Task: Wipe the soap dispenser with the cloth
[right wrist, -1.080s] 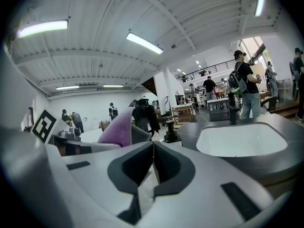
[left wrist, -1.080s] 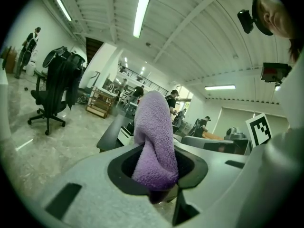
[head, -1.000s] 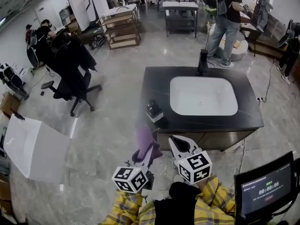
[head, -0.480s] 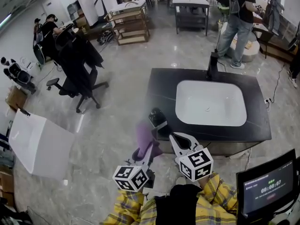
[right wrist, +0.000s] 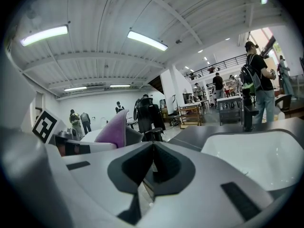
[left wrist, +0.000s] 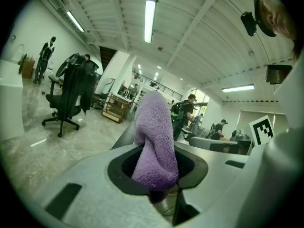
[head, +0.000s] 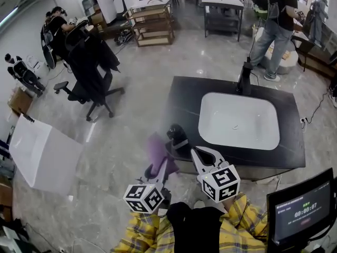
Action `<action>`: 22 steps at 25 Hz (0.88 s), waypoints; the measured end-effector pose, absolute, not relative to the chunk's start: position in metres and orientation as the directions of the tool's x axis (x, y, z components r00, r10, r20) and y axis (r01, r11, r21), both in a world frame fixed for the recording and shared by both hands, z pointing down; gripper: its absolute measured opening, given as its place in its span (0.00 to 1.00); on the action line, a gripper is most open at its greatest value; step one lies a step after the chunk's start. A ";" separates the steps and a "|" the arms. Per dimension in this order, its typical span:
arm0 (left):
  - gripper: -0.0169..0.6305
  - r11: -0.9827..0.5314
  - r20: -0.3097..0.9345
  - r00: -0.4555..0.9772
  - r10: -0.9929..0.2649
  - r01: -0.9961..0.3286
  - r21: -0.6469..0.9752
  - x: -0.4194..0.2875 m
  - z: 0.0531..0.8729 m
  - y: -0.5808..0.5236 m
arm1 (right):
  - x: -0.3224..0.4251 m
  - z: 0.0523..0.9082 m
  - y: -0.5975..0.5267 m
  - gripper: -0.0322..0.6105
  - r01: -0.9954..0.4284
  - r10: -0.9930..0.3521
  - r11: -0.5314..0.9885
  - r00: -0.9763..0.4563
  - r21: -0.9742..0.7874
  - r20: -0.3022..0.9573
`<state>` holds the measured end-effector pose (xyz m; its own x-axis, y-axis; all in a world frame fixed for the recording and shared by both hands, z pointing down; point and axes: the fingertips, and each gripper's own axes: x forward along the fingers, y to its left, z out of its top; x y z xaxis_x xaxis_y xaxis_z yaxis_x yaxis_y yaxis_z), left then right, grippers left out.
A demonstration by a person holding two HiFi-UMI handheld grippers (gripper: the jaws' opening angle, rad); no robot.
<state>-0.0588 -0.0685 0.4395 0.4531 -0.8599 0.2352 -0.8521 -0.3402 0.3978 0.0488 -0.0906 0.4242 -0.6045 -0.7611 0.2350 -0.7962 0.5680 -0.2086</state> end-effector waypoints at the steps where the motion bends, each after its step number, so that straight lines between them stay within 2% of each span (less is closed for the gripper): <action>1: 0.16 -0.336 0.232 0.447 -0.864 -0.855 0.395 -0.061 0.439 -0.070 | 0.049 0.424 -0.093 0.06 -0.796 -0.762 0.570 -0.605 -0.204 0.232; 9: 0.16 -0.310 0.218 0.413 -0.884 -0.869 0.387 -0.081 0.433 -0.090 | 0.035 0.423 -0.112 0.06 -0.800 -0.768 0.565 -0.599 -0.201 0.227; 22: 0.16 -0.334 0.218 0.459 -0.861 -0.835 0.438 -0.083 0.433 -0.134 | 0.030 0.427 -0.151 0.06 -0.826 -0.792 0.525 -0.562 -0.204 0.238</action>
<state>-0.0831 -0.1345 0.4329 0.4586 -0.8614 0.2183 -0.8350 -0.3336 0.4375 0.0299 -0.1514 0.4265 -0.5621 -0.7920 0.2383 -0.8263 0.5250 -0.2039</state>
